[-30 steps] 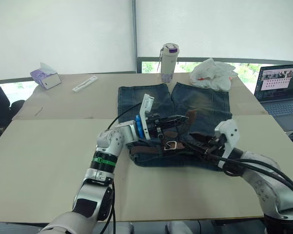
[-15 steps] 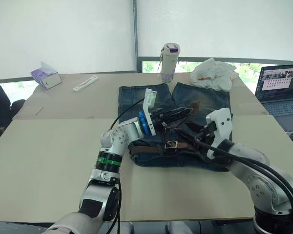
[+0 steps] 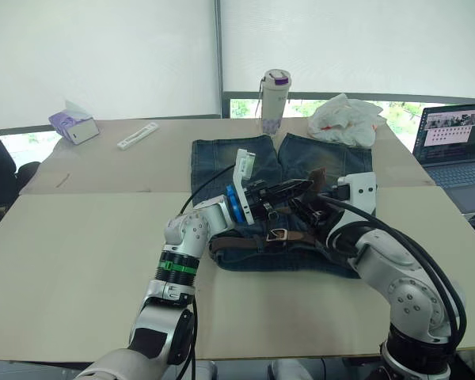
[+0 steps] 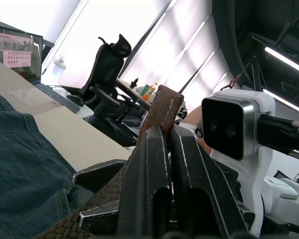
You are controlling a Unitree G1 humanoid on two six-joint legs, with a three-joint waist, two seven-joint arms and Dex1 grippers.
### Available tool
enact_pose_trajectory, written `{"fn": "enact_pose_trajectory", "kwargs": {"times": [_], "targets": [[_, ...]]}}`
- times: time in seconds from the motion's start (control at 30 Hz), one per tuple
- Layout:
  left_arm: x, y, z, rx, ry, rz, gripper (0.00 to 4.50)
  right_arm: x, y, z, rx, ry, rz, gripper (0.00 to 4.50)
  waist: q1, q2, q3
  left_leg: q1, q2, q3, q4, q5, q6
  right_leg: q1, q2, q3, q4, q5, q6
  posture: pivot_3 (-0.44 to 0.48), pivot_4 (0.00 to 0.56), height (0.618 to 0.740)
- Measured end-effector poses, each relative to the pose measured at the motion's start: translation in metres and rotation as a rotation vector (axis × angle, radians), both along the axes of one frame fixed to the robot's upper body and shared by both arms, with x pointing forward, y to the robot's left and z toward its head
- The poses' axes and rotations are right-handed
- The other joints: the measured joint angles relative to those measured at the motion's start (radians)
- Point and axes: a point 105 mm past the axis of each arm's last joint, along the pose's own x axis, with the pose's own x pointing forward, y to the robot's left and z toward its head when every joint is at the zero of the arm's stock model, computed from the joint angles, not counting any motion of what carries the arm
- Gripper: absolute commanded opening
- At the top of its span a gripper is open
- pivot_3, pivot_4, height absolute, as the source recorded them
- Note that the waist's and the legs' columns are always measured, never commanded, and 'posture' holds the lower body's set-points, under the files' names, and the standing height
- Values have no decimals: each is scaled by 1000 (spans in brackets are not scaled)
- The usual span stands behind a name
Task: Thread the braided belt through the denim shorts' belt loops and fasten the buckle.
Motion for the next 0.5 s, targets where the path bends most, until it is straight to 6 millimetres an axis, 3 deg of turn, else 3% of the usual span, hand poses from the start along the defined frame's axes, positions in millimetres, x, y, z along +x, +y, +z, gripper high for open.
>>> {"fn": "enact_pose_trajectory", "kwargs": {"times": [0.17, 0.27, 0.37, 0.5], "targets": [[1, 1, 1, -3, -5, 6, 0, -1, 0, -1, -18, 7, -4, 16, -1, 0, 0, 0, 0, 0, 0, 0, 0, 0, 0, 0, 0, -1, 1, 0, 150, 740], [1, 0, 0, -5, -4, 9, 0, -1, -1, -2, -30, 7, -6, 16, -1, 0, 0, 0, 0, 1, 0, 0, 0, 0, 0, 0, 0, -1, 2, 0, 150, 740], [3, 0, -1, -9, 7, 15, 1003, -1, -4, -2, -45, 9, -15, 0, -1, 0, 0, 0, 0, 1, 0, 0, 0, 0, 0, 0, 0, -1, 2, 0, 150, 740], [6, 6, -3, -5, 14, 32, 2910, 0, -9, -3, -63, 8, -30, 0, -3, 0, 0, -1, 0, 2, 0, 0, 0, -2, 0, 0, 0, -2, 3, 0, 150, 740]]}}
